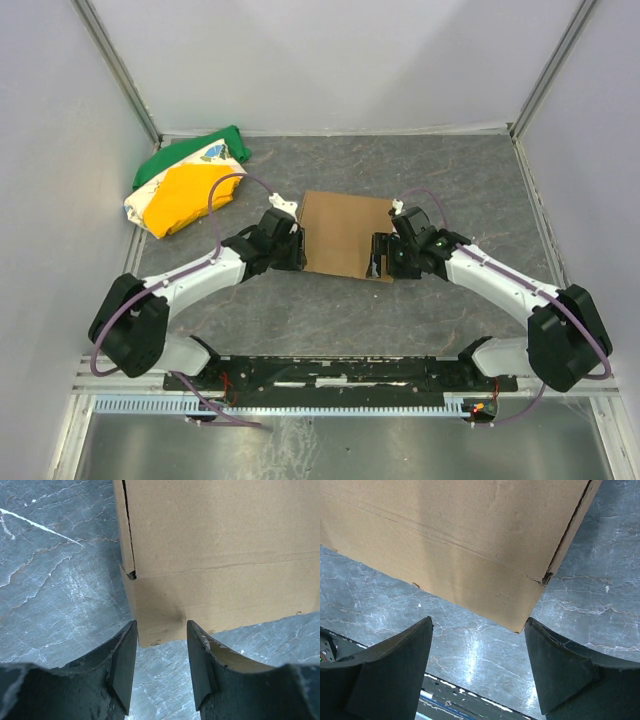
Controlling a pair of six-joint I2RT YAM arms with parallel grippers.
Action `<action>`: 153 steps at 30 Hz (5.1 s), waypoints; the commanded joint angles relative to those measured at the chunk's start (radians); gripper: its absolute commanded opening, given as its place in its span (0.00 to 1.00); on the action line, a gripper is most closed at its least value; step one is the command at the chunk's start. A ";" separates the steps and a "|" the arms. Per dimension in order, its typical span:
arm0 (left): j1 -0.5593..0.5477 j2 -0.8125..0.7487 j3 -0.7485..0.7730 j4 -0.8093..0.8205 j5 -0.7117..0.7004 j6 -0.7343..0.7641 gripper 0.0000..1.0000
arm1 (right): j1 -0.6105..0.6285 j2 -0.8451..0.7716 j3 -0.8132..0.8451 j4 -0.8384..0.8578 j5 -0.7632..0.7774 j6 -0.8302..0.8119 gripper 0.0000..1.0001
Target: Fold the paper box
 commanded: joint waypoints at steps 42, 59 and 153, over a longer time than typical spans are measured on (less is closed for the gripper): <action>0.064 0.019 0.008 0.032 0.164 -0.027 0.53 | 0.004 -0.018 0.052 0.042 -0.050 0.020 0.82; 0.071 -0.016 0.005 0.025 0.282 -0.075 0.53 | 0.004 -0.012 0.107 -0.050 -0.100 0.068 0.79; 0.095 -0.202 -0.242 0.407 0.369 -0.135 0.16 | 0.002 0.363 0.438 -0.078 0.074 -0.156 0.02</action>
